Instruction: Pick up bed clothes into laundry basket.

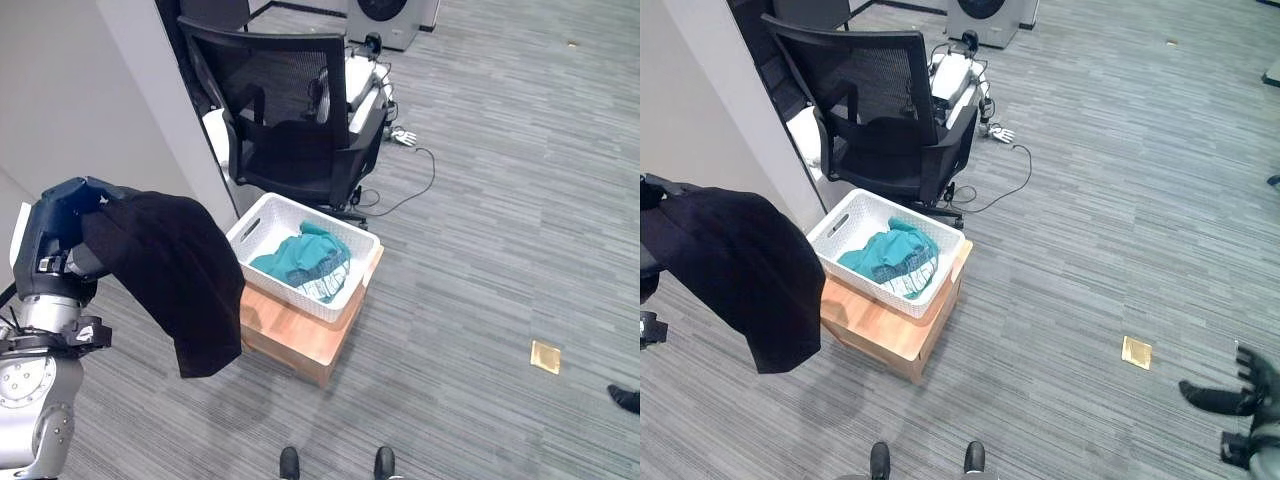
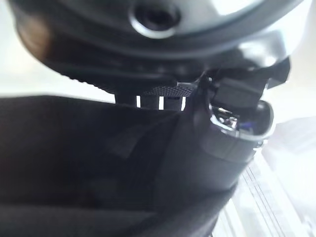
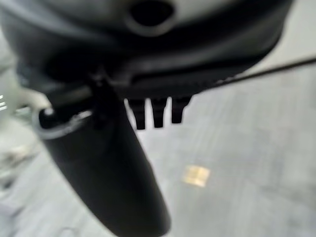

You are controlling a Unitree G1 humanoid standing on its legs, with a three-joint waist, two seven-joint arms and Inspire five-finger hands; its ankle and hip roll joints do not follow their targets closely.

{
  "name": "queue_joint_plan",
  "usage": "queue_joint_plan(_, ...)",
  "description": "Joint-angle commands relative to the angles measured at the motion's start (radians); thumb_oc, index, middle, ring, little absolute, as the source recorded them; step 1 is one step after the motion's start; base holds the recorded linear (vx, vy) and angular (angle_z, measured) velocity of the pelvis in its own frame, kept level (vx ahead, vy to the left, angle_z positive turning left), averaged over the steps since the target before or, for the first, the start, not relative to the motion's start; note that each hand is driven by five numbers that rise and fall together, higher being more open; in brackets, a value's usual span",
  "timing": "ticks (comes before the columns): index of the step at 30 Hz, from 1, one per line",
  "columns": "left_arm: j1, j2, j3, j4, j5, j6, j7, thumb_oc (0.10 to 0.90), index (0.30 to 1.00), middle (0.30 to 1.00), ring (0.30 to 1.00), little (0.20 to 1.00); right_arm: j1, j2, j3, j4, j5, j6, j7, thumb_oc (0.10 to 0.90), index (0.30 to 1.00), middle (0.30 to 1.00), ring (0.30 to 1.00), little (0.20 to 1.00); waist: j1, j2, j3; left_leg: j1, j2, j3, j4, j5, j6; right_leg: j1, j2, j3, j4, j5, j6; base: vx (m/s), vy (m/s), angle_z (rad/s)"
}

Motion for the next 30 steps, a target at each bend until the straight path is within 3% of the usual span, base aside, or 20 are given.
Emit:
queue_joint_plan(1, -0.235, 0.216, 0.017, 0.009, -0.003, -0.106, -0.009, 0.4, 0.3, 0.3, 0.3, 0.3, -0.096, 0.0, 0.062, -0.046, -0.009, -0.077, -0.024, 0.8, 0.9, 0.9, 0.9, 0.9, 0.016, -0.018, -0.064, -0.006, -0.019, 0.007, 0.001, -0.052, -0.019, 0.089, -0.014, -0.05, 0.013, -0.095, 0.061, 0.0, 0.0, 0.0)
queue_joint_plan(3, -0.287, 0.261, -0.009, 0.041, -0.009, -0.116, 0.0, 0.4, 0.3, 0.3, 0.3, 0.3, -0.097, 0.034, 0.086, -0.045, -0.007, -0.078, -0.018, 0.8, 0.9, 0.9, 0.9, 0.9, 0.014, -0.022, -0.065, -0.007, -0.018, 0.007, 0.001, -0.05, -0.02, 0.089, -0.014, -0.051, 0.013, -0.094, 0.062, 0.01, -0.005, 0.05)
queue_joint_plan(4, -0.392, 0.349, -0.07, 0.085, -0.034, -0.129, 0.0, 0.4, 0.3, 0.3, 0.3, 0.3, -0.119, 0.072, 0.165, 0.033, 0.002, -0.079, -0.011, 0.8, 0.9, 0.9, 0.9, 0.9, 0.009, -0.017, -0.066, -0.01, -0.018, 0.006, 0.001, -0.048, -0.022, 0.088, -0.014, -0.053, 0.012, -0.091, 0.065, 0.01, -0.009, 0.11)
queue_joint_plan(6, -0.487, 0.4, -0.118, 0.118, -0.058, -0.146, 0.005, 0.4, 0.3, 0.3, 0.3, 0.3, -0.125, 0.096, 0.225, 0.093, -0.007, -0.079, -0.002, 0.8, 0.9, 0.9, 0.9, 0.9, 0.01, -0.013, -0.068, -0.012, -0.018, 0.006, 0.001, -0.045, -0.025, 0.088, -0.014, -0.056, 0.011, -0.09, 0.068, 0.02, -0.004, 0.06)
queue_joint_plan(7, -0.599, 0.457, -0.196, 0.158, -0.083, -0.154, -0.006, 0.4, 0.3, 0.3, 0.3, 0.3, -0.124, 0.121, 0.307, 0.129, -0.024, -0.078, 0.024, 0.8, 0.9, 0.9, 0.9, 0.9, 0.001, -0.006, -0.071, -0.013, -0.017, 0.007, 0.001, -0.043, -0.028, 0.087, -0.014, -0.058, 0.01, -0.088, 0.072, 0.0, 0.0, 0.0)
queue_joint_plan(8, -0.623, 0.463, -0.219, 0.169, -0.085, -0.156, -0.007, 0.4, 0.3, 0.3, 0.3, 0.3, -0.127, 0.126, 0.307, 0.134, -0.023, -0.081, 0.023, 0.8, 0.9, 0.9, 0.9, 0.9, 0.003, -0.011, -0.071, -0.014, -0.017, 0.006, 0.001, -0.043, -0.028, 0.087, -0.014, -0.06, 0.01, -0.088, 0.072, 0.02, 0.001, 0.05)
queue_joint_plan(9, -0.763, 0.491, -0.35, 0.224, -0.108, -0.155, -0.023, 0.4, 0.3, 0.3, 0.3, 0.3, -0.13, 0.154, 0.378, 0.179, -0.036, -0.074, 0.053, 0.8, 0.9, 0.9, 0.9, 0.9, 0.0, -0.008, -0.073, -0.017, -0.017, 0.007, 0.001, -0.04, -0.03, 0.084, -0.014, -0.062, 0.008, -0.084, 0.075, 0.01, 0.001, 0.03)
queue_joint_plan(11, -0.92, 0.509, -0.51, 0.293, -0.135, -0.143, -0.053, 0.4, 0.3, 0.3, 0.3, 0.3, -0.135, 0.175, 0.458, 0.227, -0.055, -0.069, 0.085, 0.8, 0.9, 0.9, 0.9, 0.9, -0.01, -0.001, -0.073, -0.02, -0.017, 0.011, 0.001, -0.037, -0.031, 0.079, -0.015, -0.061, 0.007, -0.08, 0.078, 0.01, 0.004, 0.06)
queue_joint_plan(14, -1.152, 0.473, -0.752, 0.393, -0.158, -0.117, -0.086, 0.4, 0.3, 0.3, 0.3, 0.3, -0.148, 0.198, 0.544, 0.287, -0.072, -0.066, 0.109, 0.8, 0.9, 0.9, 0.9, 0.9, -0.021, 0.01, -0.071, -0.023, -0.017, 0.021, 0.001, -0.034, -0.031, 0.071, -0.016, -0.056, 0.007, -0.074, 0.083, 0.0, 0.0, 0.01)
queue_joint_plan(15, -1.249, 0.451, -0.839, 0.438, -0.17, -0.119, -0.091, 0.4, 0.3, 0.3, 0.3, 0.3, -0.15, 0.216, 0.553, 0.306, -0.072, -0.067, 0.113, 0.8, 0.9, 0.9, 0.9, 0.9, -0.016, 0.0, -0.069, -0.026, -0.017, 0.023, 0.001, -0.033, -0.031, 0.066, -0.017, -0.055, 0.007, -0.072, 0.085, 0.0, 0.007, -0.05)
queue_joint_plan(18, -1.423, 0.388, -1.001, 0.542, -0.185, -0.097, -0.109, 0.4, 0.3, 0.3, 0.3, 0.3, -0.148, 0.241, 0.6, 0.349, -0.084, -0.063, 0.13, 0.8, 0.9, 0.9, 0.9, 0.9, -0.032, 0.001, -0.064, -0.03, -0.017, 0.039, 0.001, -0.033, -0.031, 0.053, -0.017, -0.043, 0.007, -0.065, 0.09, 0.01, 0.013, -0.11)
queue_joint_plan(22, -1.624, 0.276, -1.144, 0.714, -0.154, -0.073, -0.103, 0.4, 0.3, 0.3, 0.3, 0.3, -0.139, 0.262, 0.657, 0.449, -0.116, -0.05, 0.149, 0.8, 0.9, 0.9, 0.9, 0.9, -0.066, 0.001, -0.052, -0.039, -0.012, 0.068, 0.001, -0.036, -0.03, 0.021, -0.013, -0.01, 0.007, -0.055, 0.095, 0.02, 0.019, -0.21)
queue_joint_plan(30, -1.742, 0.2, -1.161, 0.893, -0.158, -0.08, -0.068, 0.4, 0.3, 0.3, 0.3, 0.3, -0.125, 0.292, 0.65, 0.557, -0.085, -0.043, 0.155, 0.8, 0.9, 0.9, 0.9, 0.9, -0.105, -0.015, -0.03, -0.058, -0.006, 0.11, 0.001, -0.04, -0.028, -0.025, -0.006, 0.035, 0.007, -0.045, 0.098, 0.02, 0.02, -0.18)
